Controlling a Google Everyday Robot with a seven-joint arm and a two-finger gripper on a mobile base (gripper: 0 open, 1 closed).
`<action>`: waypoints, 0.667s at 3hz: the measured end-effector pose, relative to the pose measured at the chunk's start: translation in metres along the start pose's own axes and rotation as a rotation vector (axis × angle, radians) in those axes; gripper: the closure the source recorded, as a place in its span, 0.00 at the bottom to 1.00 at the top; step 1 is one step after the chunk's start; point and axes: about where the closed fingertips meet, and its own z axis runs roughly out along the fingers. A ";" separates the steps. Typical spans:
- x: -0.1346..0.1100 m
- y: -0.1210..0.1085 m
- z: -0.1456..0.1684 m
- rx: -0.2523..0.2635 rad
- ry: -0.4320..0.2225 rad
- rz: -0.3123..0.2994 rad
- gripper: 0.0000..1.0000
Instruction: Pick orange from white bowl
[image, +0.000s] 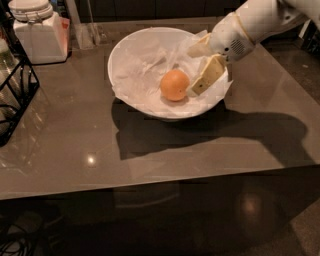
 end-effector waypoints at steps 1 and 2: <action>0.000 -0.005 0.035 -0.086 -0.004 -0.008 0.10; 0.000 -0.013 0.054 -0.118 0.000 -0.006 0.10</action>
Offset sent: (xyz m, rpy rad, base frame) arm 0.0300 0.0432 -0.0497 -0.0001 0.1096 0.1107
